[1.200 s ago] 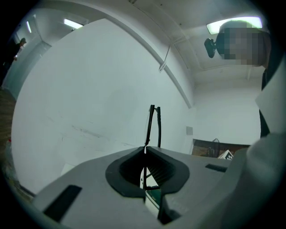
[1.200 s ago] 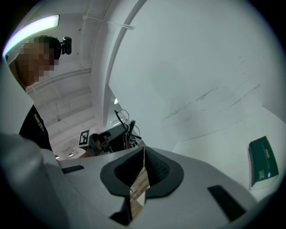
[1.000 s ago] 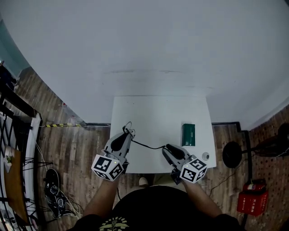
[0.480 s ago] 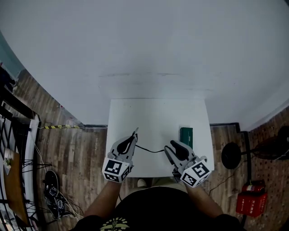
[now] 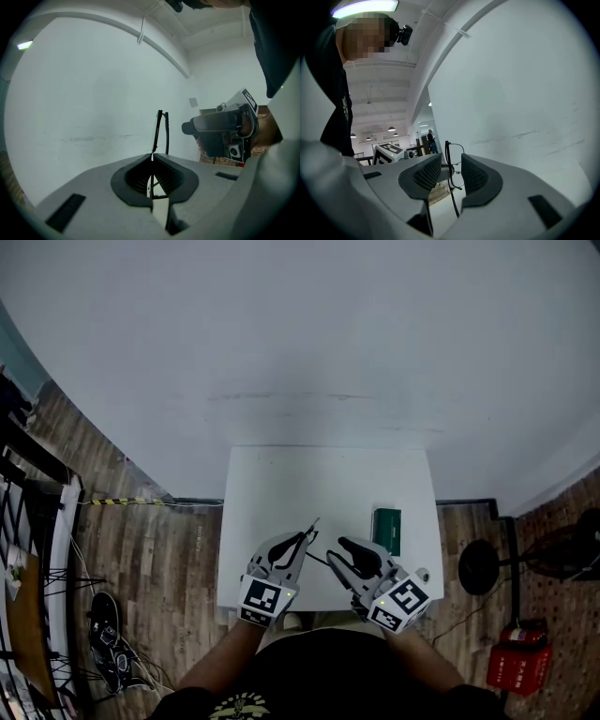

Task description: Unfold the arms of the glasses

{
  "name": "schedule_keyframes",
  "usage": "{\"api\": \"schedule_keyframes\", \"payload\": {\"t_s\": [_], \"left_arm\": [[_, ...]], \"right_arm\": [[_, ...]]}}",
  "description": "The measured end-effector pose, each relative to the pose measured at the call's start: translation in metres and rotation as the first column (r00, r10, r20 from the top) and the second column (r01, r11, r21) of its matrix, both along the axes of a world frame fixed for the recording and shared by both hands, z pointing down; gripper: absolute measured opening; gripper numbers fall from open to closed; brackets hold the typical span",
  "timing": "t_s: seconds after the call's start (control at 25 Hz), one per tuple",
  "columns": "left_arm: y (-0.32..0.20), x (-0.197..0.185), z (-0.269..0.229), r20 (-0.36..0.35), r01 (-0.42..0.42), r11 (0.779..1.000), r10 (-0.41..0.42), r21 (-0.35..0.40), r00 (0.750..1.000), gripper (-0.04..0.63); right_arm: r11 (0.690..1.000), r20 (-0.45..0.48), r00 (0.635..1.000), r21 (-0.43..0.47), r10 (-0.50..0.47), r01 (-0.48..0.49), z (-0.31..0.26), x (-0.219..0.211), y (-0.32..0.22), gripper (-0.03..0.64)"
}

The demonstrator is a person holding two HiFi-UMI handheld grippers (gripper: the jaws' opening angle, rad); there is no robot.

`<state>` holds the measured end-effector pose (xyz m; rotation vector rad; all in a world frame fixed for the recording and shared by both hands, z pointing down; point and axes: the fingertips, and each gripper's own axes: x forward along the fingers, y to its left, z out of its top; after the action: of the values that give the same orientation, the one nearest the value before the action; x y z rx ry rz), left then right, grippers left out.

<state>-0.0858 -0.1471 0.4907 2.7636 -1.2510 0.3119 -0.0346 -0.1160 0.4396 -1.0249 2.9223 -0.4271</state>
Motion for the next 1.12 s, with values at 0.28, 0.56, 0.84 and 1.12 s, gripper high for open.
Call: {"api": "schedule_keyframes", "payload": {"t_s": [0.28,0.56,0.84,1.12], "left_arm": [[0.018,0.015,-0.001,0.030,-0.050,0.998,0.049,0.025,0.998,0.020],[0.035,0.021,-0.004,0.073,-0.072,0.997,0.071,0.013,0.995,0.020],[0.043,0.019,-0.010,0.053,-0.085,0.996,0.084,0.022,0.995,0.020],[0.045,0.008,-0.011,0.112,-0.097,0.992,0.088,0.077,0.990,0.020]], "right_arm": [[1.000,0.002,1.000,0.007,-0.021,0.021,-0.004,-0.011,0.007,0.127],[1.000,-0.017,1.000,0.008,-0.023,0.023,-0.003,-0.019,0.017,0.119],[1.000,-0.052,0.999,0.021,0.015,-0.013,-0.003,-0.018,0.023,0.018],[0.999,-0.078,0.997,0.034,0.014,-0.011,-0.002,-0.025,0.031,0.018]]}}
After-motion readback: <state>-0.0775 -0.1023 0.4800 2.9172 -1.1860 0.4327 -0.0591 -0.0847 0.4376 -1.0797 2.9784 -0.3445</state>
